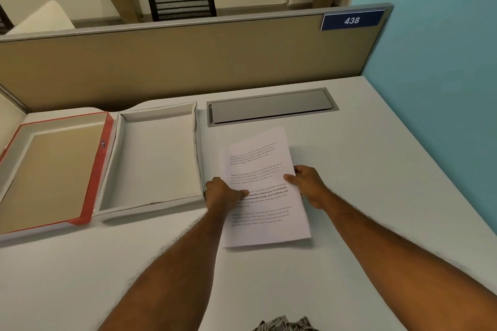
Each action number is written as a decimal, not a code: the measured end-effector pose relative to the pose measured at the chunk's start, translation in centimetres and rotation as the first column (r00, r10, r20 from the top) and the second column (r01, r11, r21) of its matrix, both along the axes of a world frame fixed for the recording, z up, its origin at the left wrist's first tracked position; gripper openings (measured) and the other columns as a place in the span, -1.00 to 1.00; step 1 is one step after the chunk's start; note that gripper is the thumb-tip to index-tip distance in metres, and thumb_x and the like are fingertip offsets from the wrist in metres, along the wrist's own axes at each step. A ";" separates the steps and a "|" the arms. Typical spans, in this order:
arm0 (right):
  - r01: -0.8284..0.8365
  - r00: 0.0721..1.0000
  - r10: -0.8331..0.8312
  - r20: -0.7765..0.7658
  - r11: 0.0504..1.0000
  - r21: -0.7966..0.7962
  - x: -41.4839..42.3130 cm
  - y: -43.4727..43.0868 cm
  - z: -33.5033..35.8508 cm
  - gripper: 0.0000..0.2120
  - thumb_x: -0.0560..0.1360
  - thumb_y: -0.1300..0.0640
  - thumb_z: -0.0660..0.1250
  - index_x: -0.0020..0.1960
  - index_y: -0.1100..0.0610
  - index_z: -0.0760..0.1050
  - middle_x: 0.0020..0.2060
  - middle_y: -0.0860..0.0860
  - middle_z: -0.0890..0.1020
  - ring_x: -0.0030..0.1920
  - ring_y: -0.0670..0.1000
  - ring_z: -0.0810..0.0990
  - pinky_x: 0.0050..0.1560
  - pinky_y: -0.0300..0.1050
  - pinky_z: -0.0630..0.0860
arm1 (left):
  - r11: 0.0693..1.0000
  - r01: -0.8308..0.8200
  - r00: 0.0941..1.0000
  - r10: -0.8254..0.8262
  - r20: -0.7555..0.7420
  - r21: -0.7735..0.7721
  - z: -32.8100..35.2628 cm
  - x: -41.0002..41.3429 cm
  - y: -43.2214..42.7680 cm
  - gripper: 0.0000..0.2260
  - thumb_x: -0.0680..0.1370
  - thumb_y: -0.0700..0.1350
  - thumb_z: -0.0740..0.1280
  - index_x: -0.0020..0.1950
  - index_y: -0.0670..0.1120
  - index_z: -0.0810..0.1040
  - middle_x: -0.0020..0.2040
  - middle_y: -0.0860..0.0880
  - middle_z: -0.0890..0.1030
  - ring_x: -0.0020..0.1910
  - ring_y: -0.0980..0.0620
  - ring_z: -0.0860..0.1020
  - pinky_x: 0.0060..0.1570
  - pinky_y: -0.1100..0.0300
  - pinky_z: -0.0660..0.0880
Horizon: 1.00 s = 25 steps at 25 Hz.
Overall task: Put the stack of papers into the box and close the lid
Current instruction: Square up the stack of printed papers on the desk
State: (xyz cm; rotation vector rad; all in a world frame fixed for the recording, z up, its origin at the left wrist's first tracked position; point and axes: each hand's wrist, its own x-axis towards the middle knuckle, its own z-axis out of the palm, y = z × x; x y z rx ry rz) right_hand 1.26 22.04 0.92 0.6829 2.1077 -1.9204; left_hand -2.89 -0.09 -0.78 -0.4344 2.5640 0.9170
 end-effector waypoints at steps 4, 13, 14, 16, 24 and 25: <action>-0.041 0.988 0.040 -0.147 0.999 -0.003 1.8 -0.4 1.4 -0.70 0.51 0.29 0.33 0.24 0.25 0.52 0.13 0.19 0.65 0.05 0.18 0.67 0.12 0.17 0.60 | 0.985 -0.020 0.998 0.009 0.061 0.171 0.2 -0.2 -0.9 0.00 -0.01 0.26 0.62 0.30 -0.13 0.37 0.23 -0.09 0.45 0.24 -0.14 0.46 0.27 -0.08 0.46; 0.010 0.945 0.026 -0.325 0.994 0.108 4.3 0.7 4.4 -0.73 0.54 0.19 0.31 0.24 0.18 0.49 0.08 0.14 0.67 0.01 0.14 0.68 0.06 0.13 0.63 | 0.771 0.132 0.971 0.025 -0.237 0.623 4.0 3.1 -1.0 -0.39 0.40 -0.15 0.50 0.27 -0.06 0.19 0.23 -0.08 0.49 0.14 -0.08 0.57 0.04 -0.11 0.61; 0.030 0.936 0.020 -0.352 0.990 0.135 4.5 0.5 4.8 -0.73 0.55 0.18 0.30 0.24 0.17 0.48 0.07 0.12 0.66 0.01 0.11 0.68 0.05 0.10 0.64 | 0.785 0.158 0.950 0.045 -0.309 0.599 4.6 3.5 -0.7 -0.44 0.42 -0.15 0.47 0.26 -0.06 0.19 0.20 -0.05 0.50 0.11 -0.06 0.58 0.01 -0.10 0.62; 0.062 0.910 0.001 -0.415 0.989 0.137 4.9 0.2 5.5 -0.74 0.55 0.16 0.29 0.23 0.15 0.47 0.05 0.06 0.66 0.00 0.06 0.67 0.02 -0.01 0.65 | 0.807 0.207 0.888 0.083 -0.453 0.553 6.0 4.4 -0.3 -0.52 0.47 -0.18 0.43 0.23 -0.06 0.20 0.10 0.05 0.51 0.03 0.07 0.59 -0.06 0.04 0.64; 0.066 0.861 0.002 -0.509 0.991 0.114 7.2 -0.6 4.4 -0.81 0.53 0.19 0.31 0.04 -0.10 0.48 0.00 -0.03 0.65 0.06 0.06 0.64 0.08 0.01 0.60 | 0.856 0.204 0.763 0.166 -0.625 0.476 6.2 8.0 -1.2 -0.56 0.49 -0.20 0.41 0.24 -0.17 0.25 0.06 -0.01 0.49 -0.02 0.06 0.52 -0.25 0.39 0.55; 0.067 0.862 -0.001 -0.508 0.991 0.113 7.5 -0.7 4.0 -0.80 0.53 0.19 0.31 0.04 -0.10 0.48 0.01 -0.04 0.65 0.08 0.10 0.64 0.09 0.04 0.61 | 0.861 0.209 0.762 0.154 -0.629 0.463 6.2 8.4 -1.2 -0.56 0.49 -0.20 0.41 0.26 -0.17 0.25 0.04 0.05 0.48 -0.03 0.08 0.51 -0.23 0.38 0.55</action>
